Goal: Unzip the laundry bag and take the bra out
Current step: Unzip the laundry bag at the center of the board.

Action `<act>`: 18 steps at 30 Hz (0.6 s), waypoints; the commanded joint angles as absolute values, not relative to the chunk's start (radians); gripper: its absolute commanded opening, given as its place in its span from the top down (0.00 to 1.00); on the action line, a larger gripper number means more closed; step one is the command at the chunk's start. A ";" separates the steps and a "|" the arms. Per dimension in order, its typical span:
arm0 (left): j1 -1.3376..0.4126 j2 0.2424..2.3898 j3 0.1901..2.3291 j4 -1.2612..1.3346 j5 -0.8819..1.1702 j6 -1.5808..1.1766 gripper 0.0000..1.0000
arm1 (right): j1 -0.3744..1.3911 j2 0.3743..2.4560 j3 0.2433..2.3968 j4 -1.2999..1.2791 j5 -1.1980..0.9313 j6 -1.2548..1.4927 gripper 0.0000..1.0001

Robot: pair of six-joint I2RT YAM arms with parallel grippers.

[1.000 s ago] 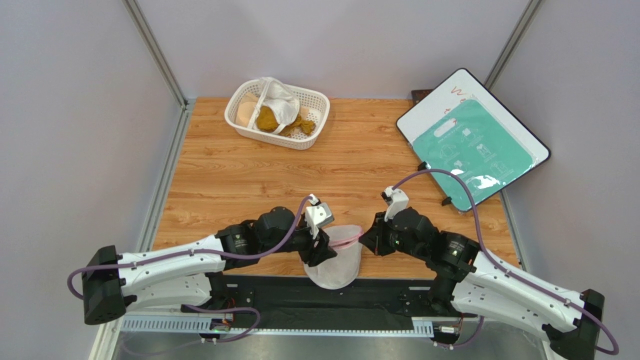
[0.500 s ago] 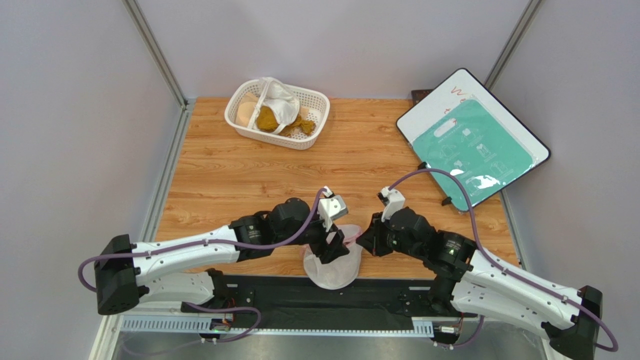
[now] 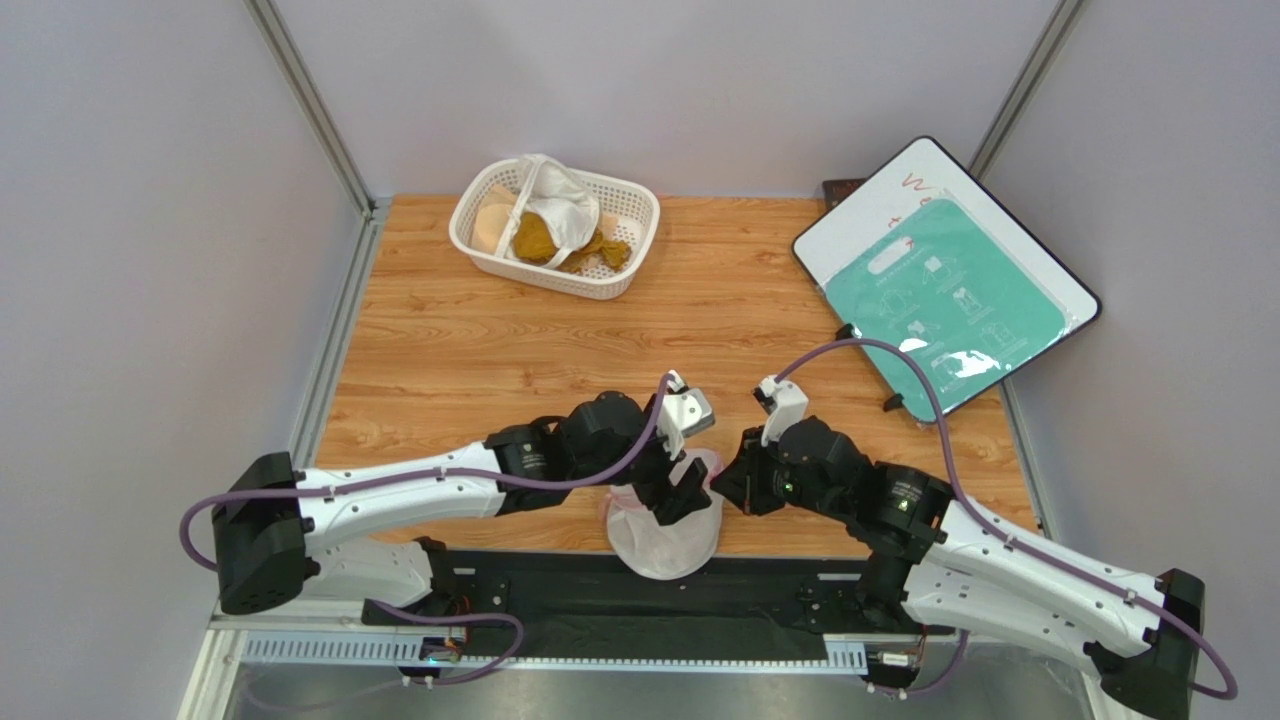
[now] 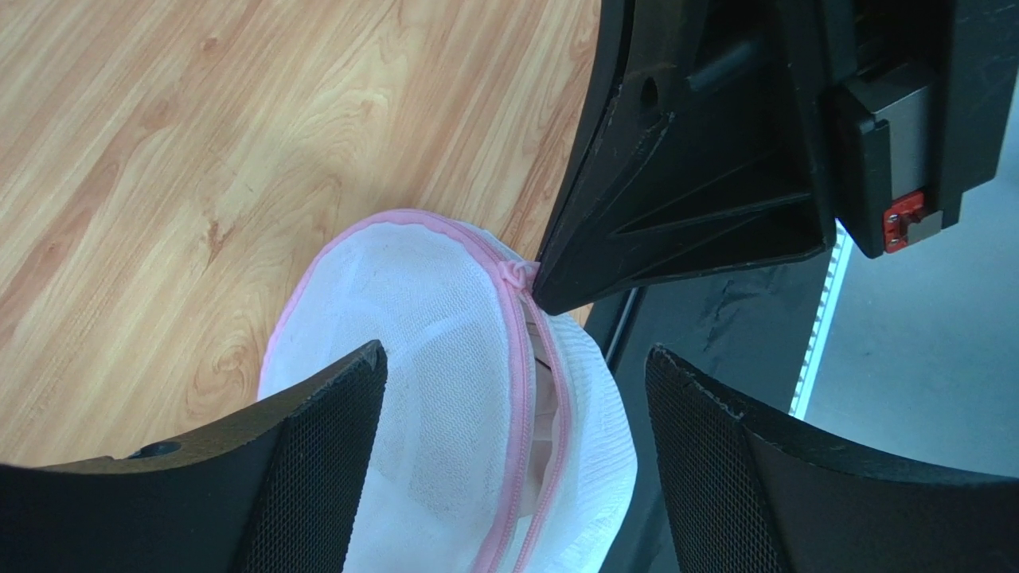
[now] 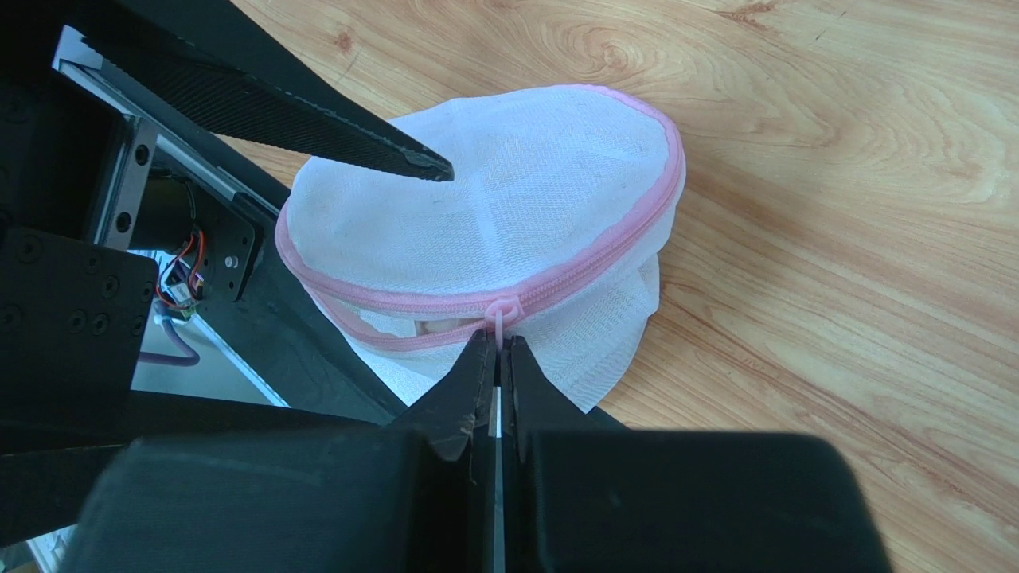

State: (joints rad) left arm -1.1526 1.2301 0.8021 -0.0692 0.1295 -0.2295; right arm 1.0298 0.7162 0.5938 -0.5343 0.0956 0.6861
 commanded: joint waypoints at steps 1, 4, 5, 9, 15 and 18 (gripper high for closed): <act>-1.161 1.236 0.827 -0.012 0.120 -0.219 0.15 | 1.035 0.698 0.612 -0.506 0.100 0.698 1.00; -1.161 1.255 0.831 -0.011 0.117 -0.216 0.15 | 1.035 0.696 0.611 -0.506 0.098 0.699 1.00; -1.161 1.261 0.834 -0.009 0.118 -0.216 0.15 | 1.037 0.692 0.609 -0.506 0.098 0.699 1.00; -1.163 1.299 0.831 -0.006 0.132 -0.227 0.17 | 1.037 0.686 0.611 -0.509 0.094 0.698 1.00; -1.172 1.327 0.828 -0.006 0.132 -0.238 0.64 | 1.037 0.680 0.615 -0.514 0.097 0.698 1.00; -1.173 1.327 0.827 -0.006 0.133 -0.238 0.96 | 1.037 0.683 0.612 -0.518 0.101 0.698 1.00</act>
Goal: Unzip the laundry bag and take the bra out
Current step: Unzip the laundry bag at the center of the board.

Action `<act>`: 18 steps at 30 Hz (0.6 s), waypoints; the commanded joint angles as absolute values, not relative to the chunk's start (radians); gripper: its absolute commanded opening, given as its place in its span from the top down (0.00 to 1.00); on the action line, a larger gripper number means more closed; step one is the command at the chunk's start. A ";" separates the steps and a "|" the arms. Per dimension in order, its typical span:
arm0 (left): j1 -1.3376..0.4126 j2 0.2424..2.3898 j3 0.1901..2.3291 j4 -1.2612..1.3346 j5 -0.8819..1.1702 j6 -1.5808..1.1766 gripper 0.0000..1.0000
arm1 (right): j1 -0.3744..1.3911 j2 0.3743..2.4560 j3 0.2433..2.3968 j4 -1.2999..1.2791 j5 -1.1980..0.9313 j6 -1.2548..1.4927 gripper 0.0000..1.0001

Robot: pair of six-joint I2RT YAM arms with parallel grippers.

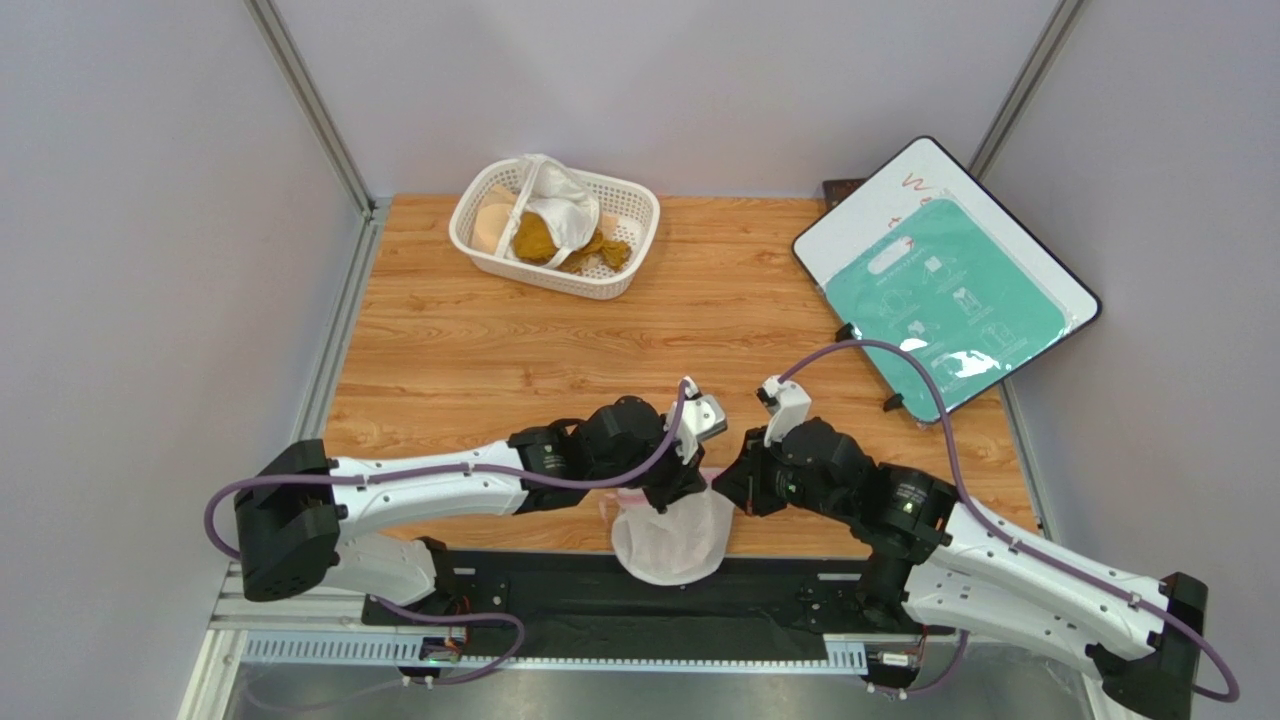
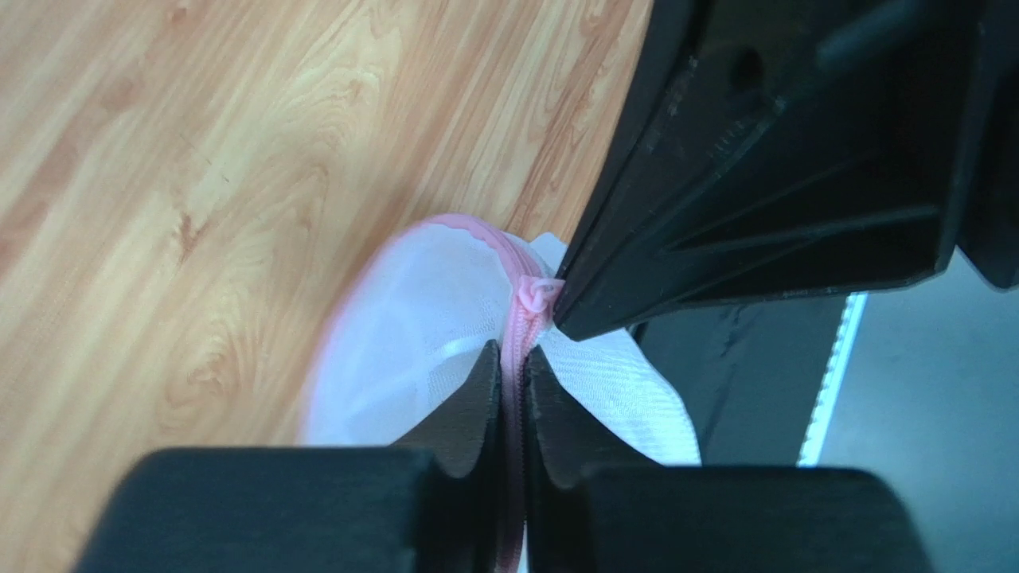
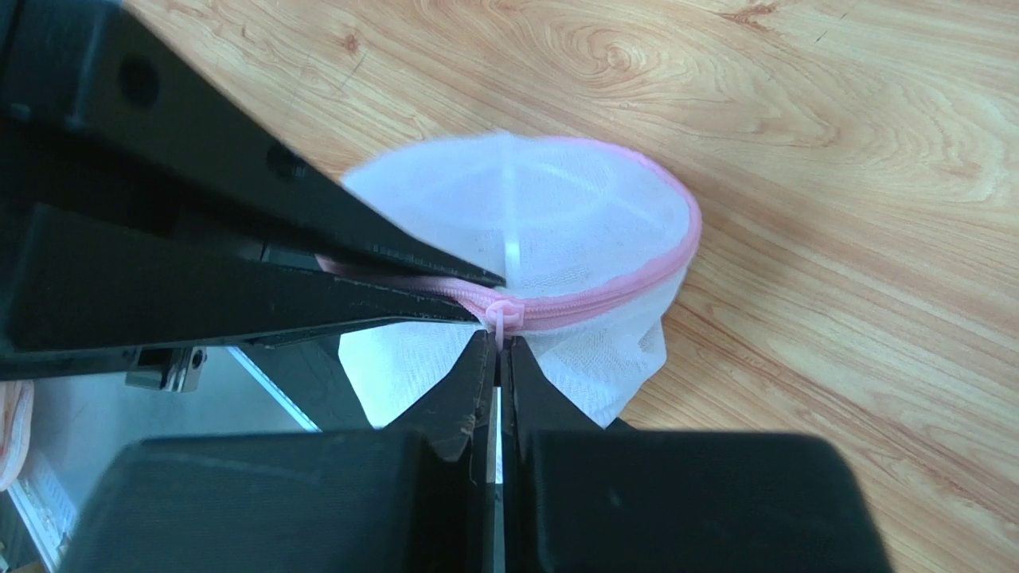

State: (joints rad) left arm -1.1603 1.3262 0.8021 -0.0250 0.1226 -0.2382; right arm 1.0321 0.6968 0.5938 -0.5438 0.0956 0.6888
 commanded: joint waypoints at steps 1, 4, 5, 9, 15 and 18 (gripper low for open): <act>-1.173 1.324 0.825 -0.009 0.133 -0.238 1.00 | 1.037 0.686 0.612 -0.522 0.104 0.698 1.00; -1.175 1.313 0.816 -0.017 0.126 -0.236 1.00 | 1.037 0.692 0.607 -0.532 0.124 0.709 1.00; -1.175 1.304 0.807 -0.017 0.120 -0.236 1.00 | 1.037 0.689 0.603 -0.540 0.136 0.712 1.00; -1.174 1.269 0.772 -0.018 0.109 -0.229 1.00 | 1.035 0.670 0.595 -0.554 0.170 0.709 1.00; -1.175 1.206 0.693 -0.006 0.107 -0.230 1.00 | 1.023 0.663 0.586 -0.580 0.190 0.703 1.00; -1.175 1.160 0.652 -0.006 0.107 -0.242 1.00 | 1.014 0.661 0.584 -0.581 0.190 0.703 1.00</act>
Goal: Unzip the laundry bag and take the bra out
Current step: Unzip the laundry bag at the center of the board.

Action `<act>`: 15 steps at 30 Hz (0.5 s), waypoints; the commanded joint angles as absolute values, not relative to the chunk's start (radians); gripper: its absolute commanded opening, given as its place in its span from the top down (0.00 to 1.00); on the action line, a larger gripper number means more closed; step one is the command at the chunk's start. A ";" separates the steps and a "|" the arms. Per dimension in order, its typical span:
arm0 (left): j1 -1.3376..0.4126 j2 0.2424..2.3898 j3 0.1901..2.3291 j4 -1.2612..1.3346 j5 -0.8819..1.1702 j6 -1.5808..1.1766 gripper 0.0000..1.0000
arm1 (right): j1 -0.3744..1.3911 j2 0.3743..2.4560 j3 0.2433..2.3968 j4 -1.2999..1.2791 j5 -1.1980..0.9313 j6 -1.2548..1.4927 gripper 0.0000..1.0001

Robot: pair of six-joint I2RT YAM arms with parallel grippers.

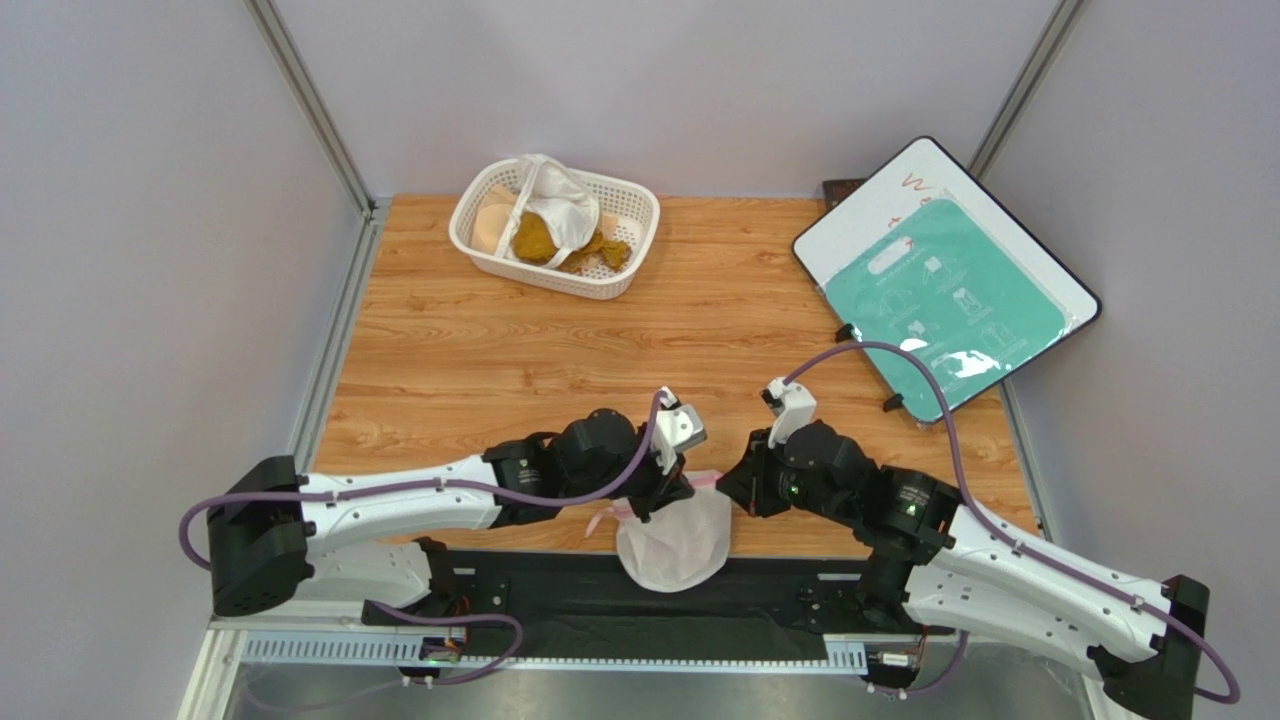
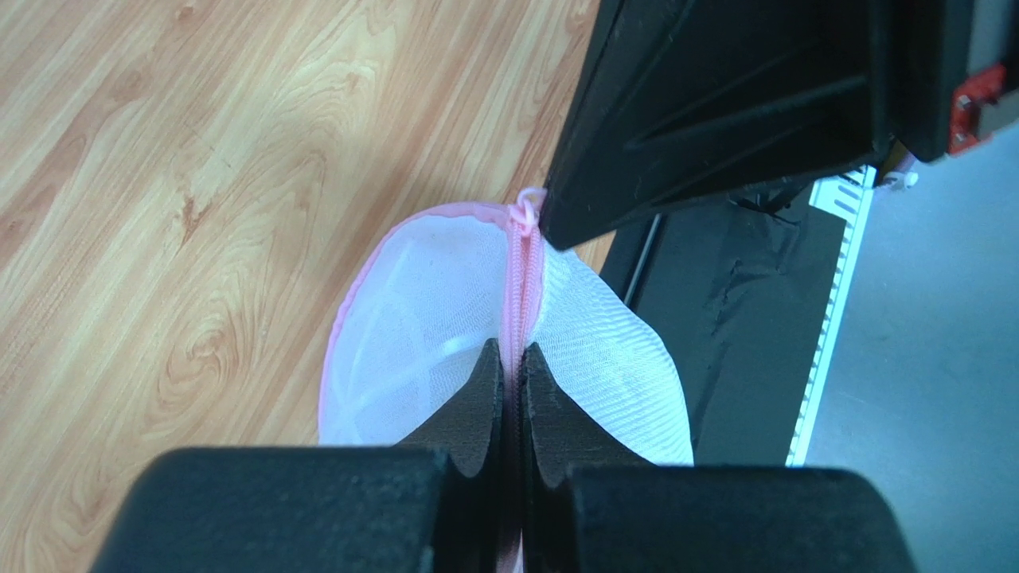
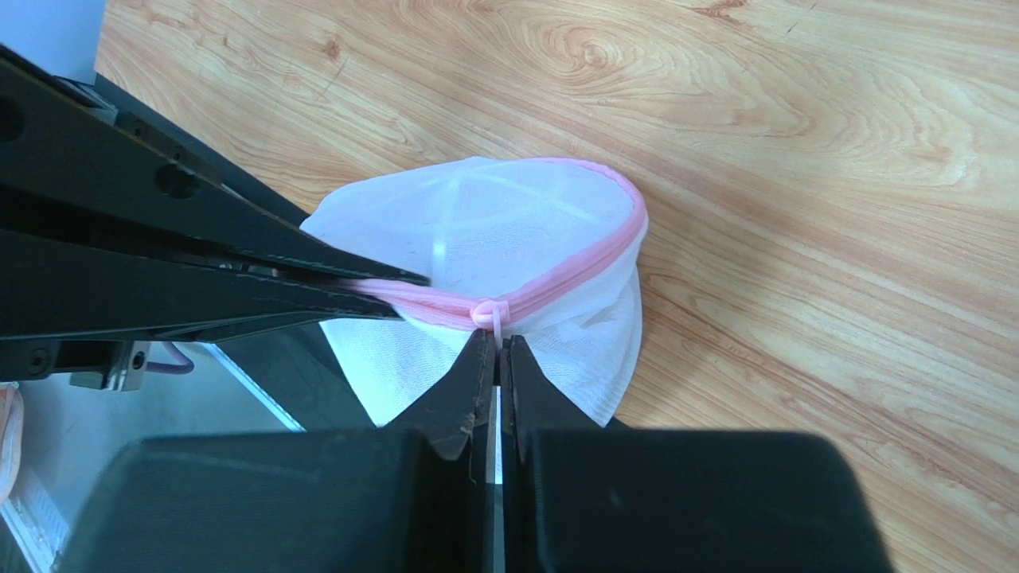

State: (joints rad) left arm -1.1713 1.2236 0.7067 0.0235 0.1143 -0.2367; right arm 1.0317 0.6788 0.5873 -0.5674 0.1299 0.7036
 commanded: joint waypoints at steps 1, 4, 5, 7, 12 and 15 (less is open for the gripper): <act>-1.175 1.131 0.626 -0.006 0.110 -0.247 1.00 | 1.011 0.661 0.586 -0.581 0.190 0.700 1.00; -1.175 1.063 0.572 -0.006 0.100 -0.262 1.00 | 1.011 0.663 0.589 -0.584 0.189 0.700 1.00; -1.175 1.046 0.562 -0.005 0.095 -0.262 1.00 | 1.011 0.663 0.591 -0.584 0.187 0.701 1.00; -1.175 1.007 0.545 -0.014 0.091 -0.262 1.00 | 1.011 0.670 0.594 -0.578 0.180 0.698 1.00; -1.174 0.980 0.558 -0.043 0.092 -0.270 0.59 | 1.011 0.696 0.597 -0.545 0.144 0.690 1.00; -1.175 0.979 0.578 -0.044 0.090 -0.272 0.20 | 1.011 0.709 0.598 -0.531 0.129 0.689 1.00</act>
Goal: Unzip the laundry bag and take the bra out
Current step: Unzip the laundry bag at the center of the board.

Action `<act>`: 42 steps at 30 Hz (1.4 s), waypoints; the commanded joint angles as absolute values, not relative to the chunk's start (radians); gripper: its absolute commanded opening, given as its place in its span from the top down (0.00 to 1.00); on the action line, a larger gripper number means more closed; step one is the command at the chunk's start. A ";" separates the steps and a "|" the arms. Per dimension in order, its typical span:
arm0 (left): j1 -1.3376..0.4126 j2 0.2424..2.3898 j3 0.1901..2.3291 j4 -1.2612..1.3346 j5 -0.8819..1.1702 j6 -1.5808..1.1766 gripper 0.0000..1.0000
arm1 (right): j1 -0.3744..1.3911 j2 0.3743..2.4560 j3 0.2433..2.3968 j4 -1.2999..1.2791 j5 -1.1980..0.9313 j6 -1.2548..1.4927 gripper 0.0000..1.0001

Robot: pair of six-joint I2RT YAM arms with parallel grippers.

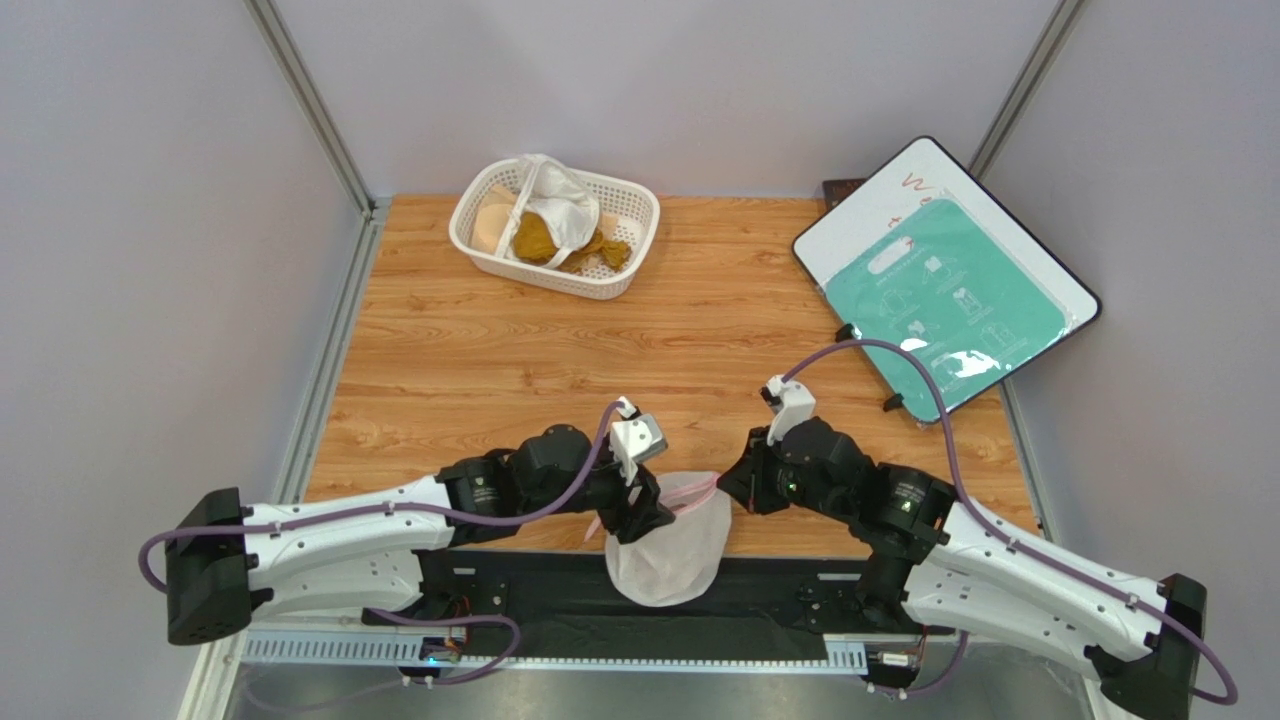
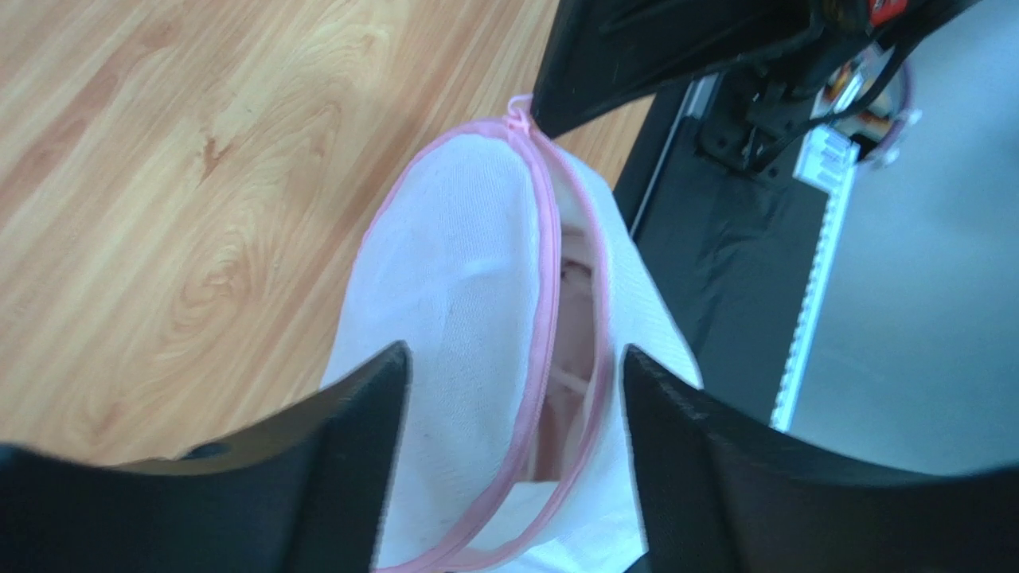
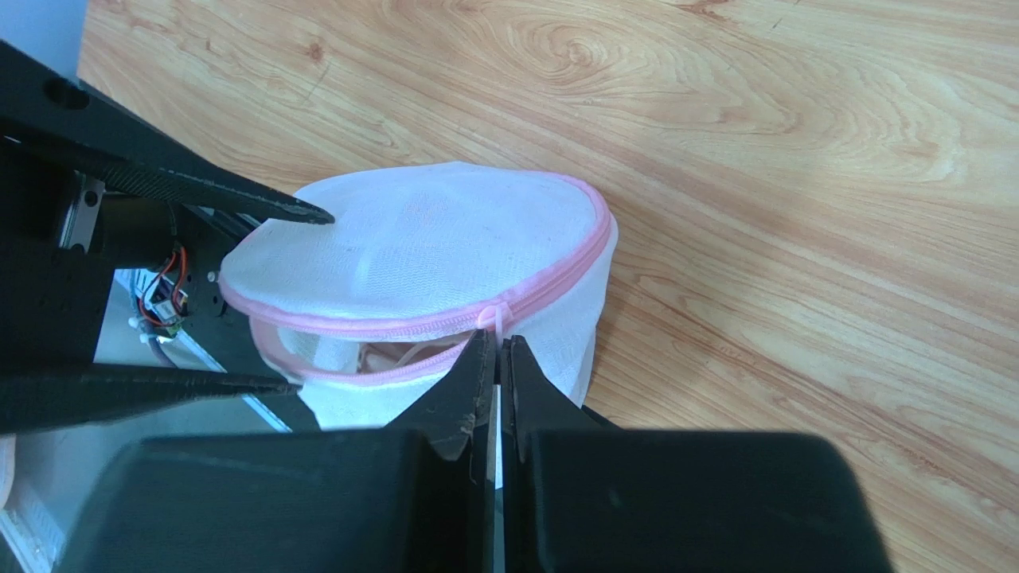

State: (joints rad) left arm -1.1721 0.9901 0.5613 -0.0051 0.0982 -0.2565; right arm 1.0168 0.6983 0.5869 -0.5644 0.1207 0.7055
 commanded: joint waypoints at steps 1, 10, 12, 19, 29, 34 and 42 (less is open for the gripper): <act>-1.175 0.980 0.584 -0.044 0.089 -0.273 0.15 | 1.011 0.712 0.598 -0.526 0.123 0.689 1.00; -1.175 1.083 0.698 -0.006 0.132 -0.268 0.11 | 1.012 0.726 0.597 -0.502 0.084 0.689 1.00; -1.175 1.117 0.725 0.035 0.144 -0.275 0.11 | 1.011 0.726 0.594 -0.499 0.081 0.690 1.00; -1.195 1.255 0.782 0.061 0.143 -0.285 0.11 | 1.012 0.716 0.591 -0.508 0.081 0.690 1.00; -1.209 1.295 0.784 0.035 0.078 -0.302 0.49 | 1.012 0.703 0.583 -0.515 0.095 0.692 1.00; -1.212 1.276 0.779 0.003 0.035 -0.304 0.86 | 1.009 0.689 0.575 -0.503 0.094 0.695 1.00; -1.212 1.189 0.733 -0.020 0.045 -0.258 1.00 | 1.006 0.689 0.566 -0.520 0.120 0.703 1.00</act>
State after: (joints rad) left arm -1.2049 1.2587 0.7528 -0.0101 0.0463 -0.2852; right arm 1.0130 0.6968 0.5812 -0.5484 0.0940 0.7033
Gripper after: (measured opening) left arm 0.019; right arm 0.006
